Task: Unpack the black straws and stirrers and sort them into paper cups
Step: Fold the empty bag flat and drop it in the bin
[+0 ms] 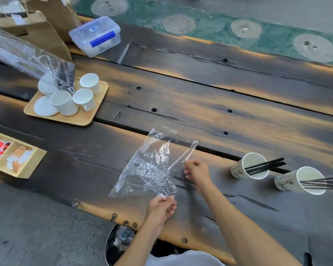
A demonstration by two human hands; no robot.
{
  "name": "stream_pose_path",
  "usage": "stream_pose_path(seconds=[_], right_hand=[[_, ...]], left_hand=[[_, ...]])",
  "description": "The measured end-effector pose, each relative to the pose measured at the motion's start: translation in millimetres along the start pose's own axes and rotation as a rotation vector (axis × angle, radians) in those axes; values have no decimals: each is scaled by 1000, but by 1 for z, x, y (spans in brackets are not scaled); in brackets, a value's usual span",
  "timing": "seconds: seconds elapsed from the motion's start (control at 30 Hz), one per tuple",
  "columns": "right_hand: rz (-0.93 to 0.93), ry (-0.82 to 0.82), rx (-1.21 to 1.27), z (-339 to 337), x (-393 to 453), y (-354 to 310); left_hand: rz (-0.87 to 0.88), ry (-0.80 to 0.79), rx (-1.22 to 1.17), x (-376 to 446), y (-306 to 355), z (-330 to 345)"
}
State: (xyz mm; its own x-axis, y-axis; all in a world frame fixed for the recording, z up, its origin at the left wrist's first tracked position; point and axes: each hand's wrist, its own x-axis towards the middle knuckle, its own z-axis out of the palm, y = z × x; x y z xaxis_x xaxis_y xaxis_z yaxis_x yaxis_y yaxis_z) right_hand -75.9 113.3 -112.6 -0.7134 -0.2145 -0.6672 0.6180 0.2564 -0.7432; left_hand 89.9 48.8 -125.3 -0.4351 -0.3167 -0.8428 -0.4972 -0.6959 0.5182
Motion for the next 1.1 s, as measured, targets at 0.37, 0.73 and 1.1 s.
stream_pose_path(seconds=[0.37, 0.73, 1.1], right_hand=[[20, -24, -48, -3, 16, -11], [-23, 77, 25, -19, 35, -18], [117, -114, -125, -34, 15, -5]], left_hand=[[-36, -27, 50, -15, -4, -18], [-137, -67, 11, -29, -19, -29], [-125, -113, -72, -21, -2, 8]])
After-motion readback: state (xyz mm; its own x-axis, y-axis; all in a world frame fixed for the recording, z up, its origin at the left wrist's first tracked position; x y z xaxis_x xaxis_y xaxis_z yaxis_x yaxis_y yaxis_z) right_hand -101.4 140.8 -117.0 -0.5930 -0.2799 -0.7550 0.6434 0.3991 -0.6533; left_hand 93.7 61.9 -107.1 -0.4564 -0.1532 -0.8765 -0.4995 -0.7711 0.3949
